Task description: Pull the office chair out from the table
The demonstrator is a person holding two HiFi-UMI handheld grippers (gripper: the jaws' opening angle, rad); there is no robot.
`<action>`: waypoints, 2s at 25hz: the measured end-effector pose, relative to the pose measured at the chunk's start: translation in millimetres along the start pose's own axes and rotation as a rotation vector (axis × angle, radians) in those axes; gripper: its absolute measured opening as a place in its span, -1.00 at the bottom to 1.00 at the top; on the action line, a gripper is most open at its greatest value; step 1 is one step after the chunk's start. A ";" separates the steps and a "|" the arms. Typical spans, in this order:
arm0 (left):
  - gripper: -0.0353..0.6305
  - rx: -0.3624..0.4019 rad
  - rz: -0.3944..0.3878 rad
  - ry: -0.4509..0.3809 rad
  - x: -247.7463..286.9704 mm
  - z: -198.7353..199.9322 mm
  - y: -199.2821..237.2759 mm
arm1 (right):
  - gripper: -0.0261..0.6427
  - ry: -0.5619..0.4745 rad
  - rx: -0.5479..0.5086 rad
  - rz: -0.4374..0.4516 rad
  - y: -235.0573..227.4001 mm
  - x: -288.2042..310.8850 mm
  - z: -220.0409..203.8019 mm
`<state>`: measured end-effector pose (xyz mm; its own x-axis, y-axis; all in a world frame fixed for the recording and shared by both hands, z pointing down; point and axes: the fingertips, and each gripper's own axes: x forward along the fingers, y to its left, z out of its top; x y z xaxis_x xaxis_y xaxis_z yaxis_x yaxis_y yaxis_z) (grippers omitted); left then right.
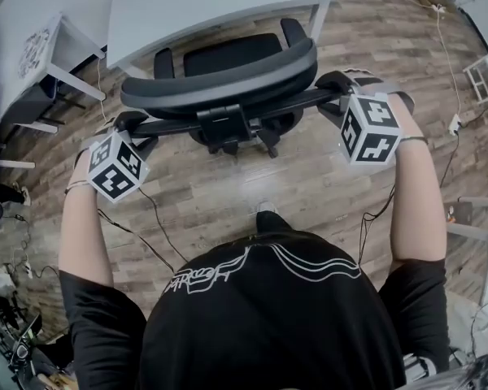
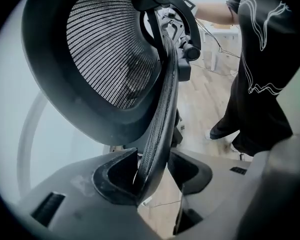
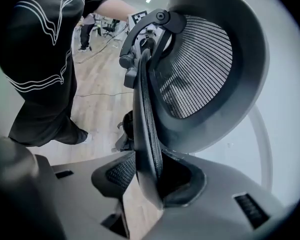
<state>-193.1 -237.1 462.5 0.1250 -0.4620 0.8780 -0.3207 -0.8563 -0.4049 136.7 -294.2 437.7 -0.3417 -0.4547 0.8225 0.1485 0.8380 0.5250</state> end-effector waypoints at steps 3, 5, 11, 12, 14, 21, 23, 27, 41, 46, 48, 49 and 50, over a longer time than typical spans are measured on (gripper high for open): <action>-0.35 0.021 0.016 -0.006 -8.3 -8.9 -15.9 | -0.39 0.003 0.027 -0.015 23.4 -9.4 10.9; -0.35 0.041 0.026 -0.015 -12.2 -12.9 -24.7 | -0.38 0.008 0.045 -0.024 38.2 -16.4 16.3; -0.35 0.088 0.051 -0.020 -27.0 -24.9 -53.6 | -0.38 0.036 0.083 -0.054 81.2 -39.5 33.6; -0.35 0.094 0.053 -0.020 -29.9 -27.6 -59.1 | -0.37 0.036 0.090 -0.059 89.1 -43.5 37.3; -0.35 0.101 0.054 -0.020 -35.9 -33.1 -72.1 | -0.37 0.039 0.102 -0.063 106.2 -52.0 44.6; -0.35 0.166 0.063 -0.031 -61.2 -44.9 -115.3 | -0.36 0.071 0.140 -0.077 162.3 -84.8 65.5; -0.35 0.179 0.060 -0.032 -66.8 -48.7 -134.3 | -0.36 0.072 0.144 -0.086 183.2 -92.5 69.8; -0.35 0.214 0.080 -0.029 -72.4 -56.2 -189.9 | -0.36 0.068 0.153 -0.113 245.7 -105.1 73.5; -0.37 0.272 0.077 -0.025 -108.3 -62.3 -214.5 | -0.34 0.076 0.197 -0.116 273.0 -147.3 95.7; -0.37 0.269 0.070 -0.039 -116.9 -62.4 -216.5 | -0.33 0.094 0.211 -0.099 275.6 -154.8 99.6; -0.37 0.263 0.073 -0.065 -119.8 -60.9 -214.3 | -0.33 0.098 0.223 -0.094 273.6 -156.0 100.3; -0.37 0.259 0.080 -0.083 -120.8 -60.2 -215.8 | -0.33 0.101 0.231 -0.094 275.3 -156.2 100.4; -0.37 0.256 0.093 -0.103 -121.8 -59.7 -217.3 | -0.33 0.104 0.241 -0.098 276.9 -155.9 100.6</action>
<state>-194.7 19.0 458.7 0.2052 -0.5514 0.8086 -0.0895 -0.8333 -0.5455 137.7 39.1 432.8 -0.2444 -0.5553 0.7949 -0.1094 0.8303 0.5464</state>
